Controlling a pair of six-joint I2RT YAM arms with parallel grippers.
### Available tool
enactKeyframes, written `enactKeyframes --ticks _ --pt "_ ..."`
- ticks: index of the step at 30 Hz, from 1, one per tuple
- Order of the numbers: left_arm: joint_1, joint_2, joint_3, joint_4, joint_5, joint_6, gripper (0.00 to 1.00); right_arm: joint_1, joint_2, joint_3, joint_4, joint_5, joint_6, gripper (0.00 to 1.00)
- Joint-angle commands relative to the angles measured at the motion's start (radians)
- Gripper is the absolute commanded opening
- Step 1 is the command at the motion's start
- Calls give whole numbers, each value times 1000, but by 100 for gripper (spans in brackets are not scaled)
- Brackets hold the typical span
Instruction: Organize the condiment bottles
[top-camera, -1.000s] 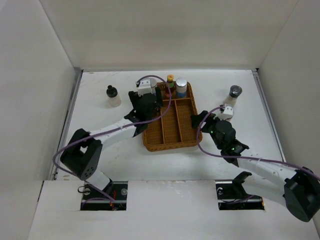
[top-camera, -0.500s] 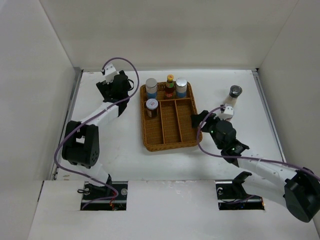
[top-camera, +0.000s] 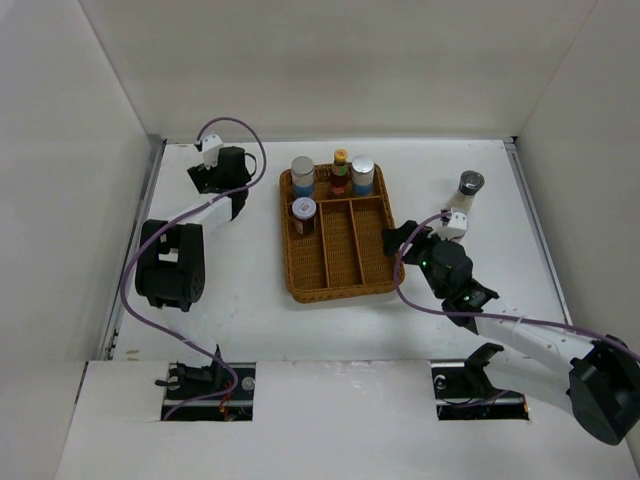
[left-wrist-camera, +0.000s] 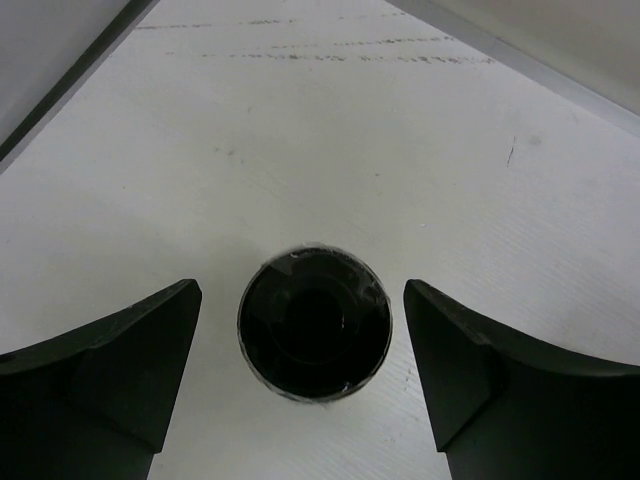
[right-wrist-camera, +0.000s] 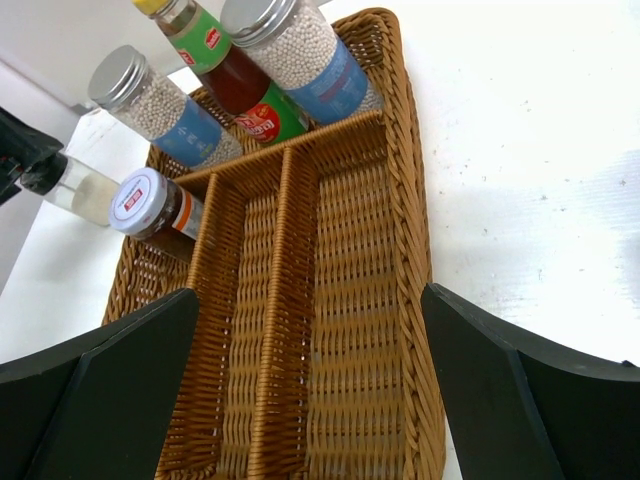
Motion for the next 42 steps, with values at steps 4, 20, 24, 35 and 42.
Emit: enactKeyframes --ticks 4,20,24,35,42 --pt "27 34 64 18 55 -14 71 5 -17 -8 44 11 13 100" --pt "-43 -247 -113 64 3 -33 40 5 -11 0 38 9 14 100" --pt "-147 -413 -240 77 -64 -33 40 0 -14 -10 44 6 15 100" --pt "-568 -719 -385 -65 -118 -48 40 -6 -58 -19 36 11 15 100" --pt "-687 -648 -449 39 -71 -82 40 -20 -67 -20 25 32 14 100"
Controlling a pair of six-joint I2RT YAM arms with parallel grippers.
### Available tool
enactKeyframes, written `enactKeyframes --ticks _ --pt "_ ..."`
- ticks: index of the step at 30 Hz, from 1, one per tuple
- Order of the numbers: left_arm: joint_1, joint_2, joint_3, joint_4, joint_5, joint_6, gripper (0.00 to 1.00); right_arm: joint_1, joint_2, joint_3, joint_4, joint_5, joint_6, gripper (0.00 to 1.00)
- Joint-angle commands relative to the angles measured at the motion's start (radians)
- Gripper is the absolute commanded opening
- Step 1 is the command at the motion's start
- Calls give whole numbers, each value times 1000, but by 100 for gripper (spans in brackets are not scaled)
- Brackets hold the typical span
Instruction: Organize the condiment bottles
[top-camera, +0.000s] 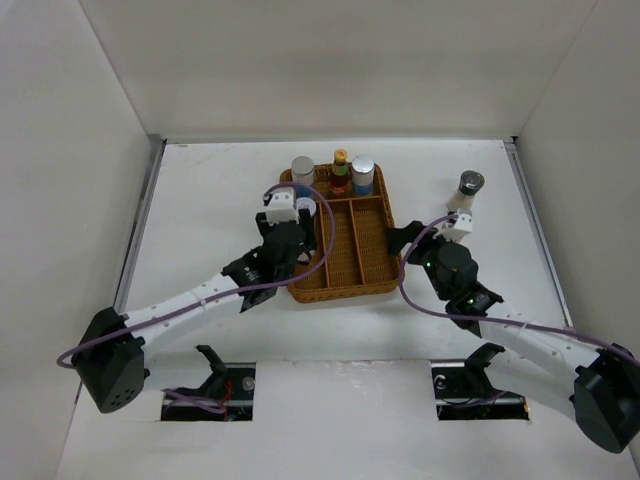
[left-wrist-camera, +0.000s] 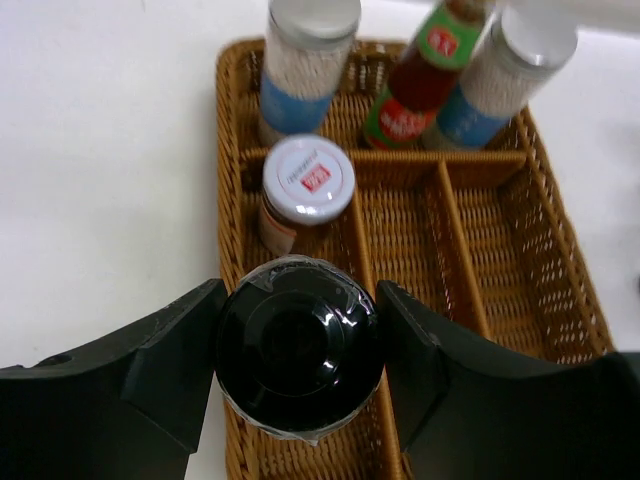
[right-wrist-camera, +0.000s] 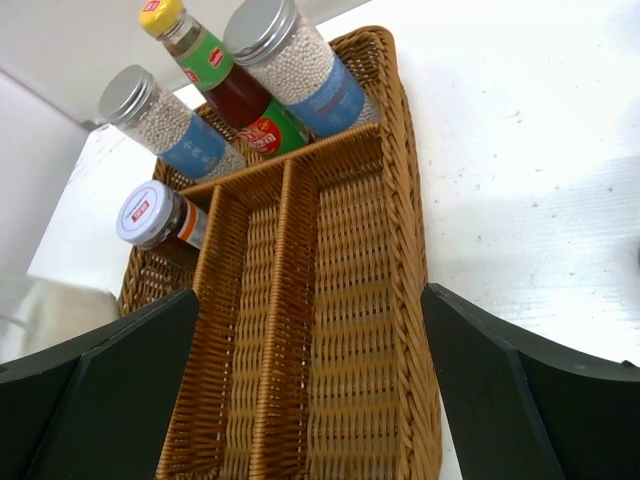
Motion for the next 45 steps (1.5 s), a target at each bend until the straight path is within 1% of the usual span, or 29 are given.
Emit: enactKeyframes --ticks 1,8,11,12,13,14,17,18,19,21,22,23,24,27,28,30,33,36,38,41,43,45 --pt "-23 28 -36 147 18 -17 40 -7 -20 -1 25 38 6 100" --pt "-9 117 -108 264 110 -17 40 -24 -45 -6 8 92 -8 100" --pt "2 141 -138 295 139 -20 40 -45 -54 13 -6 82 -10 90" --pt "2 149 -141 298 145 -21 41 -50 -55 20 -12 82 -8 86" --pt "-1 152 -145 303 145 -21 43 -56 -57 34 -24 82 -9 76" --pt "-7 155 -148 307 142 -21 47 -59 -55 48 -38 88 -13 68" --pt "-16 155 -176 335 134 -23 64 -90 -37 98 -83 105 -19 37" --pt "-19 151 -188 345 134 -24 70 -100 -29 120 -101 113 -14 30" --pt "-24 140 -197 353 133 -24 75 -111 -17 141 -119 122 -13 26" --pt "-27 114 -214 362 124 -24 82 -136 15 195 -159 145 -23 26" --pt "-27 88 -229 373 118 -24 85 -151 32 222 -176 153 -35 28" --pt "-24 71 -237 381 116 -24 85 -169 50 249 -188 161 -52 33" --pt "-23 50 -245 388 122 -24 86 -191 67 275 -196 170 -72 42" --pt "-29 -13 -263 393 124 -24 90 -267 121 351 -231 199 -124 81" --pt "-35 -41 -268 393 116 -23 93 -303 145 380 -253 210 -138 90" --pt "-30 -124 -295 411 99 -23 100 -376 197 439 -300 217 -157 100" --pt "-20 -252 -372 479 41 -20 100 -462 289 512 -357 210 -180 100" --pt "10 -368 -488 565 -45 -18 100 -512 386 575 -406 233 -215 100" --pt "39 -415 -558 600 -97 -21 100 -541 443 605 -405 211 -220 100" --pt "86 -457 -636 638 -154 -42 100 -570 527 678 -400 129 -230 100" --pt "94 -455 -659 666 -160 -69 100 -581 586 739 -414 81 -244 100" --pt "93 -431 -671 698 -155 -76 100 -582 632 784 -423 67 -256 100"
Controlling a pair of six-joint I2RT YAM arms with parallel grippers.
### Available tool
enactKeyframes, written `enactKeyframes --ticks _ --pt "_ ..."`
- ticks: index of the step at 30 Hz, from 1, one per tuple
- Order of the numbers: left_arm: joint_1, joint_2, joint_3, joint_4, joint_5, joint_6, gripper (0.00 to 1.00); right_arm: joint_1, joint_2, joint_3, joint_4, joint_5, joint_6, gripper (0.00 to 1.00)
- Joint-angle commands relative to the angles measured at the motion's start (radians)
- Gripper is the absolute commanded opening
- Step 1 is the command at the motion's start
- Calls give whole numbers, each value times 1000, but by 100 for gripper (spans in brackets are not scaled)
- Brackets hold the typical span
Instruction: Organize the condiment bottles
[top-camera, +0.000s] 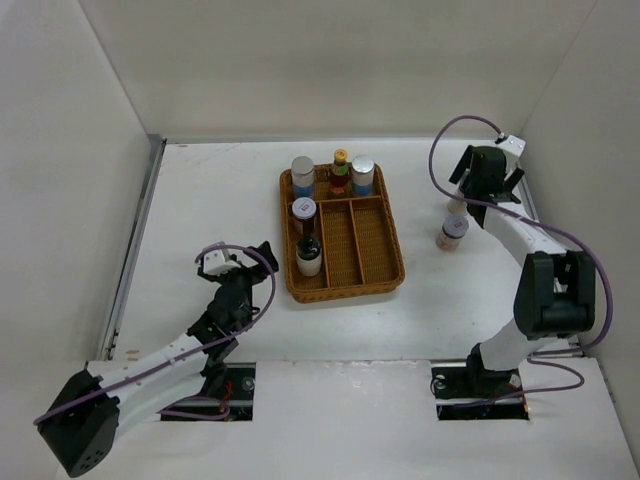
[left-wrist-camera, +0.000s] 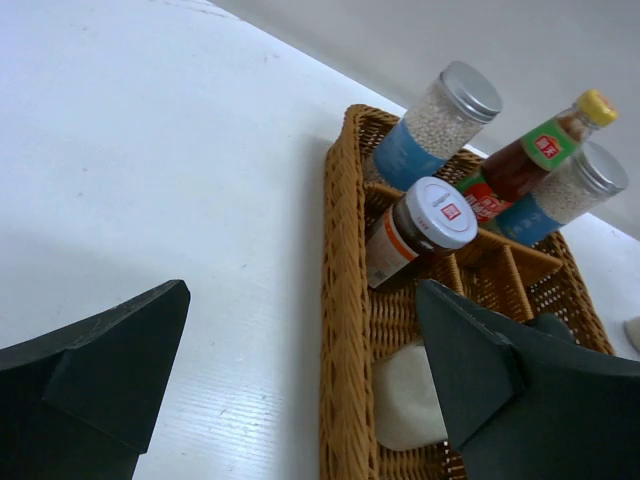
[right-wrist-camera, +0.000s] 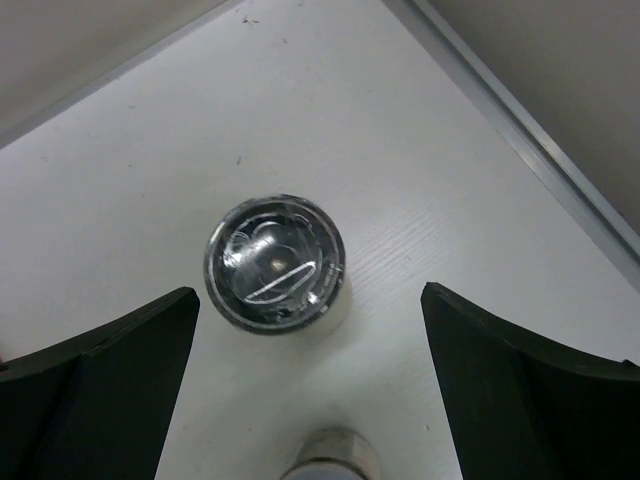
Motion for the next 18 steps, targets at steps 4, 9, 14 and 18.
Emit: enactKeyframes --ticks 4,9,14,18 --pt "4 68 -18 182 -37 -37 100 -15 97 143 -11 -82 -43 100" --pt "4 123 -23 204 -28 -55 100 -33 202 204 -27 -103 -35 100" --pt "15 150 -29 214 -35 -69 100 -30 263 260 -51 -88 -38 82" --pt "24 186 -33 237 -35 -81 100 -24 205 232 53 -31 -46 56"
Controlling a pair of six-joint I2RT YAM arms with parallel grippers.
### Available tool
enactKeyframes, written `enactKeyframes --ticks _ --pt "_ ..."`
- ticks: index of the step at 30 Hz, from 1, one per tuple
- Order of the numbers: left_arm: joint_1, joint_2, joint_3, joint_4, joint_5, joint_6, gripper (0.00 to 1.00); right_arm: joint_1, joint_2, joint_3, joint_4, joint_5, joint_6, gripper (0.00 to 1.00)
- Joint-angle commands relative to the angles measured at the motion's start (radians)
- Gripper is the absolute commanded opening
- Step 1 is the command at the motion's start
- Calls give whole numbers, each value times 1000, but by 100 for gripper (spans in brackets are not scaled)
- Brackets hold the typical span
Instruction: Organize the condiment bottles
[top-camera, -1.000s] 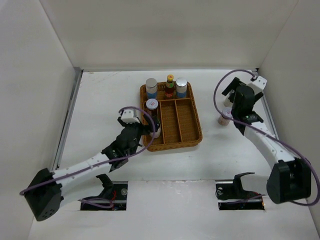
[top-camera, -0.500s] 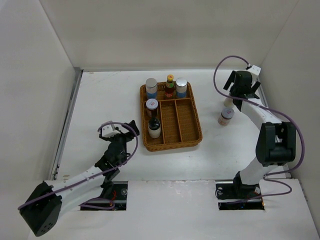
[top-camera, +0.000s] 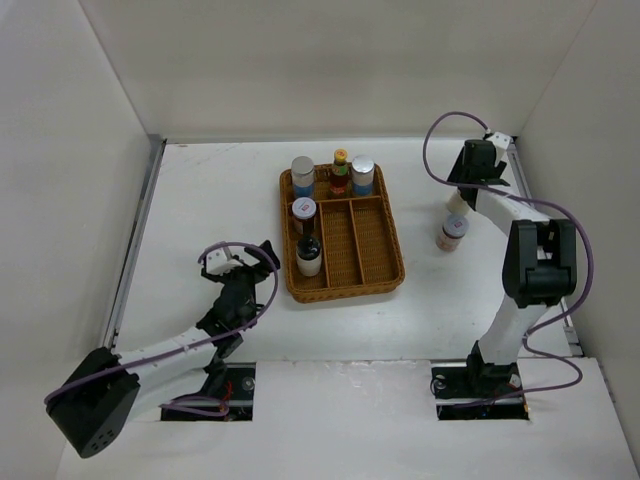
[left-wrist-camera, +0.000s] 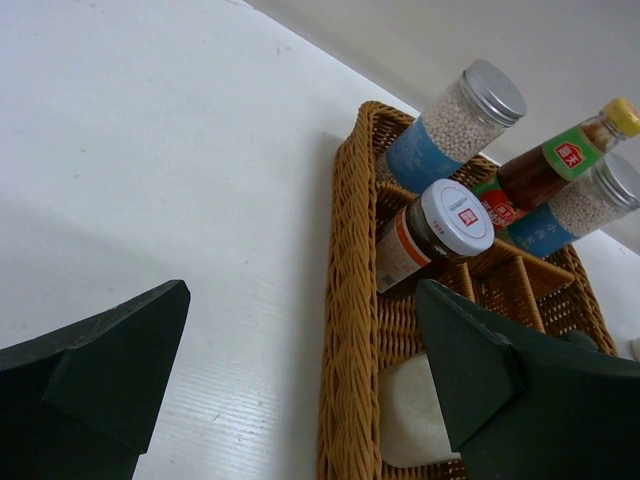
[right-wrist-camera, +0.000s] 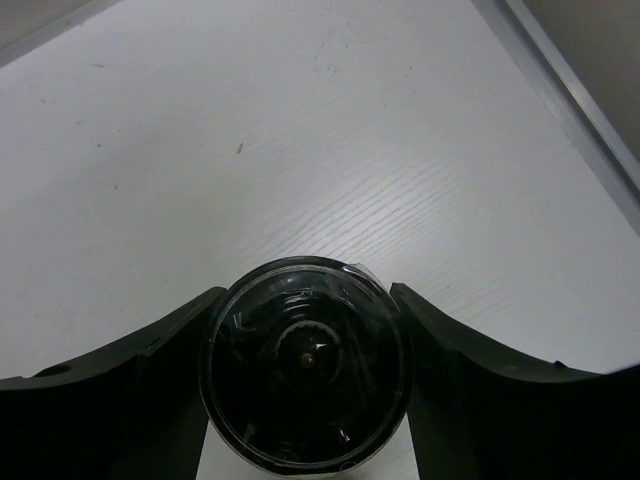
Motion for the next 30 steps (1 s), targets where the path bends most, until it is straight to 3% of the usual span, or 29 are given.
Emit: enactKeyframes --ticks 1,7,12,19,30 --pt "9 26 -12 75 -14 -28 100 15 -93 17 132 65 -27 55" --pt "18 81 -3 90 -11 -35 100 131 -294 -54 220 122 -104 53" --pt "19 94 1 92 -6 -42 100 312 -400 -157 230 108 -83 53" --pt "32 81 -8 93 4 -57 100 494 -370 -160 259 25 -21 55" --pt "41 101 -3 93 35 -65 100 538 -189 -121 333 -45 20 55"
